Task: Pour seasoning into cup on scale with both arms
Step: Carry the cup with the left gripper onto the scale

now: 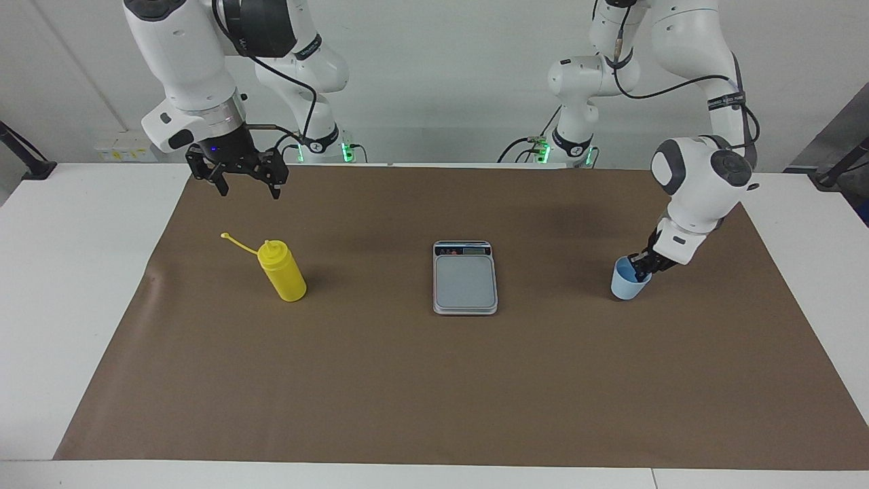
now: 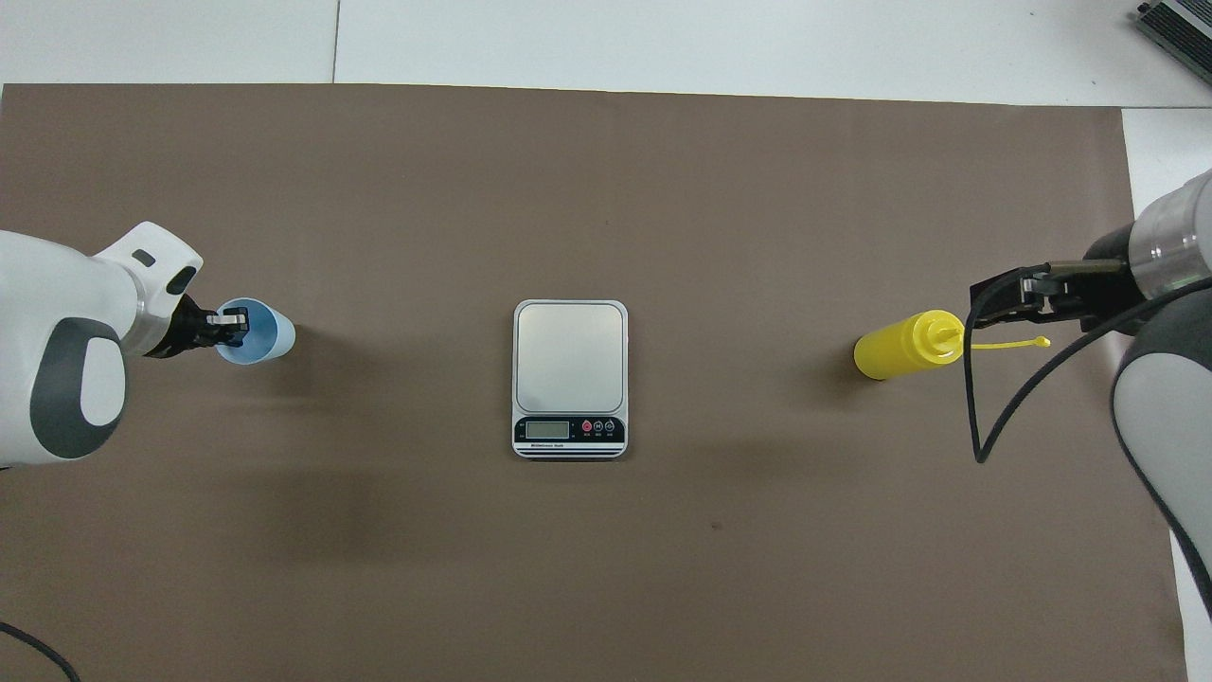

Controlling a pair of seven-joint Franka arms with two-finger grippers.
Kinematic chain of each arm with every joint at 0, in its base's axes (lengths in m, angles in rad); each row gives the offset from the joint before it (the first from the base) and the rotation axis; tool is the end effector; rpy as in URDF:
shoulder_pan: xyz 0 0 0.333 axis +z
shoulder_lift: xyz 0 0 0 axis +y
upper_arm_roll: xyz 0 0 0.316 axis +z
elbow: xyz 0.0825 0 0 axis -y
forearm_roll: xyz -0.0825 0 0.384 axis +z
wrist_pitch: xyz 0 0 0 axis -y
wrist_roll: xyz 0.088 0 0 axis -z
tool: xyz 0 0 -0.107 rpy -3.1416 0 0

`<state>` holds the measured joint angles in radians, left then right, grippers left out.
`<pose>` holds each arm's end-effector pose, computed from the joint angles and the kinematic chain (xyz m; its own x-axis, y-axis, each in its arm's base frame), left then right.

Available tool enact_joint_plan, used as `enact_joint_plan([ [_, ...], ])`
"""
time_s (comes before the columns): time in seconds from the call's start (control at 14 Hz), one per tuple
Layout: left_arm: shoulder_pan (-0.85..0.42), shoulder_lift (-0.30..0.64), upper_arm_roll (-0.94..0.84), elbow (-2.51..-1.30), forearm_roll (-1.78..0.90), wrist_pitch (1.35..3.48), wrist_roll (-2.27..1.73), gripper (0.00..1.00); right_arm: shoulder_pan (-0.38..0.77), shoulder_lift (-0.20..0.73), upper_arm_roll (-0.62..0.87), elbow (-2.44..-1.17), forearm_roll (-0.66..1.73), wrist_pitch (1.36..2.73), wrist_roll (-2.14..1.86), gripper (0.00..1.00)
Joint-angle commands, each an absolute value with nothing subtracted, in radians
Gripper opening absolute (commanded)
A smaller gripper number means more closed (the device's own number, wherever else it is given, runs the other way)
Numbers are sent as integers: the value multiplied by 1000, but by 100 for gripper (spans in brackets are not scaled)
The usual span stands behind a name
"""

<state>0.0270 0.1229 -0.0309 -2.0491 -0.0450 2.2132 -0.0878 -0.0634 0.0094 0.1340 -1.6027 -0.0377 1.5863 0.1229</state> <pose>0.5763 -0.0034 0.3841 0.9931 0.1109 0.0369 0.1093 -0.9930 0.0443 0.5567 0.0350 0.6057 0.9984 -0.0516 -0.0211 -0.0507 -0.9979 0.0393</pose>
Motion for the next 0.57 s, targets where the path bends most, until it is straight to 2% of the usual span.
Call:
enact_joint_plan([
  [0.0, -4, 172, -35, -1828, -63, 2016, -106, 0, -83, -14, 141, -1629, -15, 1598, 100, 100],
  [0.21, -147, 207, -41, -1692, -106, 1928, -219, 0, -83, -14, 141, -1629, -15, 1598, 100, 100],
  [0.5, -345, 221, -43, -1681, -110, 1951, -420, 0, -83, -14, 141, -1629, -15, 1598, 98, 100],
])
